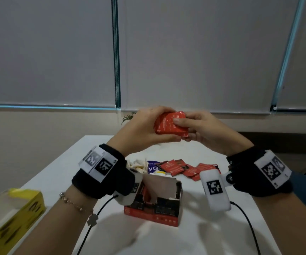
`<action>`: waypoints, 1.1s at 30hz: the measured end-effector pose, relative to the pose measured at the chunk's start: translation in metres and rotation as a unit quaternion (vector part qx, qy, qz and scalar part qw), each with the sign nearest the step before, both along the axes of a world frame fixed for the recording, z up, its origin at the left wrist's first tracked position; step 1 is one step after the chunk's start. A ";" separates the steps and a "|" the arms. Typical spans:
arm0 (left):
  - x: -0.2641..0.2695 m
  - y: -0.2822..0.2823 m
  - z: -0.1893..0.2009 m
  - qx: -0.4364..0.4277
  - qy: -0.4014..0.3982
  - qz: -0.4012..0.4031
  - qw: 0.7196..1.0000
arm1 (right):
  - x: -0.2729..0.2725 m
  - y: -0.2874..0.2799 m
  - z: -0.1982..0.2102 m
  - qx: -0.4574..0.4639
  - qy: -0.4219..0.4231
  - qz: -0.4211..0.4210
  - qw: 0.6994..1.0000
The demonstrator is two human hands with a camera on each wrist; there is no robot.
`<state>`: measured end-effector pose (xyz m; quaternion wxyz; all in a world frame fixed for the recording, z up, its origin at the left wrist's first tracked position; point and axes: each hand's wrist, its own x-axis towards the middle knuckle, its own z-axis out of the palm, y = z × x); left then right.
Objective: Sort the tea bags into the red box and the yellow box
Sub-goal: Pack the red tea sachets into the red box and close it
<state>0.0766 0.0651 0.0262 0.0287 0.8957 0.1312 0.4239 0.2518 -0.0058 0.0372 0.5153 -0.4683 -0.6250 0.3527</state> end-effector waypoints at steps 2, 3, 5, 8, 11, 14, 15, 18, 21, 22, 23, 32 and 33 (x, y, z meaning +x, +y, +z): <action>-0.002 -0.001 -0.006 -0.010 0.014 0.000 1.000 | -0.002 -0.001 -0.007 -0.020 0.013 0.001 1.000; -0.003 -0.002 -0.011 -0.024 0.024 -0.001 0.999 | -0.002 -0.002 -0.011 -0.026 0.010 -0.004 1.000; -0.008 -0.003 -0.019 -0.112 0.065 -0.003 0.992 | -0.003 -0.002 -0.020 -0.037 -0.018 -0.017 0.999; -0.026 0.004 -0.030 -0.253 0.204 0.043 0.945 | -0.002 -0.005 -0.033 -0.080 -0.099 -0.045 0.991; -0.047 0.015 -0.041 -0.295 0.327 0.102 0.892 | -0.004 -0.009 -0.045 -0.124 -0.186 -0.069 0.972; -0.053 0.015 -0.052 -0.359 0.402 0.100 0.836 | -0.010 -0.009 -0.056 -0.127 -0.263 -0.091 0.952; -0.053 0.015 -0.056 -0.372 0.418 0.091 0.824 | -0.013 -0.008 -0.057 -0.120 -0.294 -0.099 0.943; -0.049 0.013 -0.064 -0.369 0.428 0.097 0.819 | -0.023 -0.006 -0.058 -0.109 -0.367 -0.093 0.919; -0.043 0.011 -0.071 -0.336 0.415 0.133 0.835 | -0.036 -0.008 -0.057 -0.109 -0.481 -0.075 0.867; -0.041 0.010 -0.074 -0.324 0.412 0.141 0.840 | -0.039 -0.007 -0.058 -0.100 -0.518 -0.079 0.846; -0.038 0.007 -0.076 -0.313 0.411 0.144 0.844 | -0.042 -0.005 -0.061 -0.093 -0.547 -0.085 0.828; -0.023 -0.011 -0.094 -0.285 0.412 0.169 0.849 | -0.059 0.007 -0.080 -0.152 -0.655 -0.052 0.739; -0.023 -0.012 -0.095 -0.288 0.412 0.171 0.848 | -0.060 0.007 -0.081 -0.157 -0.650 -0.051 0.742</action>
